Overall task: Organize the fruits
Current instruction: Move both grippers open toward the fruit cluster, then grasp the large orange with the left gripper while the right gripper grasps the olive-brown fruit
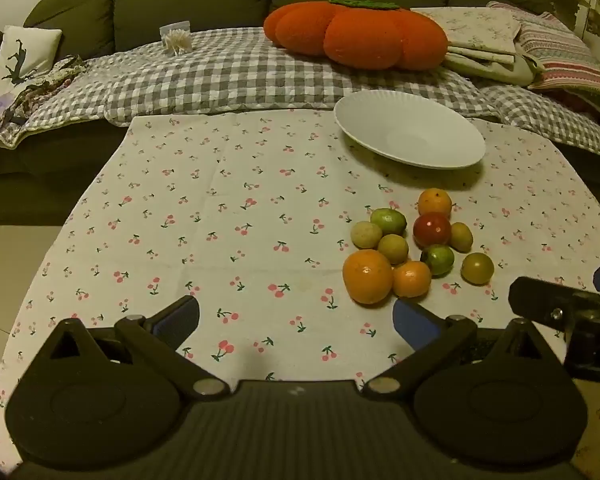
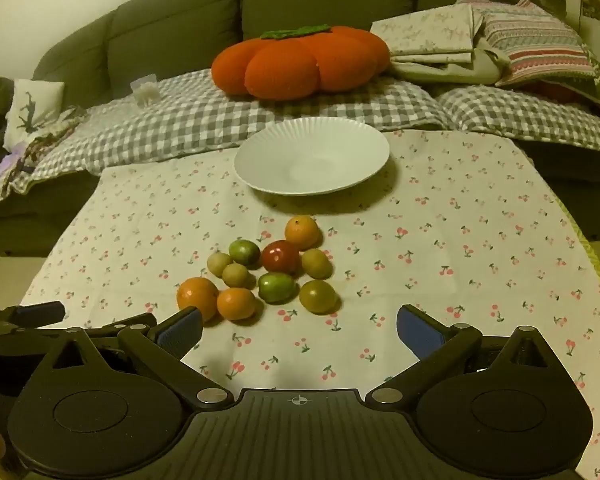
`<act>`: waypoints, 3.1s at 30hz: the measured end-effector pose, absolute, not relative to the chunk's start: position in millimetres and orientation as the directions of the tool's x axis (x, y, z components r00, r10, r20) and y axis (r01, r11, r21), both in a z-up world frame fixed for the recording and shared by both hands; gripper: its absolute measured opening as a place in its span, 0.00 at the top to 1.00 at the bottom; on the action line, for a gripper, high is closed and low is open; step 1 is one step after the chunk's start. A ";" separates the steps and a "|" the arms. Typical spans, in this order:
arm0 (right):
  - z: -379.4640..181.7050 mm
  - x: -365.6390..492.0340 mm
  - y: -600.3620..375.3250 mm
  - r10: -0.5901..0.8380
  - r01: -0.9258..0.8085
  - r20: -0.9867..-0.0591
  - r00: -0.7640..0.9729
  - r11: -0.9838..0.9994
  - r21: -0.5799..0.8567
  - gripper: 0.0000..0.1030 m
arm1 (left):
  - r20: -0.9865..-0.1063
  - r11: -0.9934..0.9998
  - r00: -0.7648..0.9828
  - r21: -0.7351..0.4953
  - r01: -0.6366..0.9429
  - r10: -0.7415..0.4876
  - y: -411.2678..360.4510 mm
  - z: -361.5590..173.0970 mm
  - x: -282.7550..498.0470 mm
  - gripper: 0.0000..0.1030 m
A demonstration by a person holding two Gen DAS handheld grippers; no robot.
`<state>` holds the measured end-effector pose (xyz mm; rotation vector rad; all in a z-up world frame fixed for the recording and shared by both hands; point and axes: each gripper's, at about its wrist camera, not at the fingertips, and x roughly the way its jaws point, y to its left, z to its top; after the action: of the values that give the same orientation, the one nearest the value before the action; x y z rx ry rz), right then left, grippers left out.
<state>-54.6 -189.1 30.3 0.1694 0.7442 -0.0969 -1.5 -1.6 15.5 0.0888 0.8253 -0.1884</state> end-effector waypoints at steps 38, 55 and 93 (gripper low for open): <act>27.2 -24.4 -213.2 0.052 0.116 -0.680 0.732 0.973 0.200 0.00 | -0.755 0.974 0.628 -0.061 0.218 -0.188 -2.8 1.5 15.4 0.03; 9.2 21.9 -244.0 0.155 0.182 -0.757 0.634 0.922 0.342 0.09 | -0.753 0.945 0.575 -0.208 0.252 -0.319 -1.6 -12.6 41.6 0.25; -22.8 40.7 -230.3 0.107 0.146 -0.824 0.557 0.964 0.224 0.72 | -0.691 0.893 0.566 -0.350 0.283 -0.450 -10.4 -26.6 62.0 0.64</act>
<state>40.7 -230.3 -22.8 0.2803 0.9838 -0.0231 62.0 -10.4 -26.6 -0.2090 0.8682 -0.4341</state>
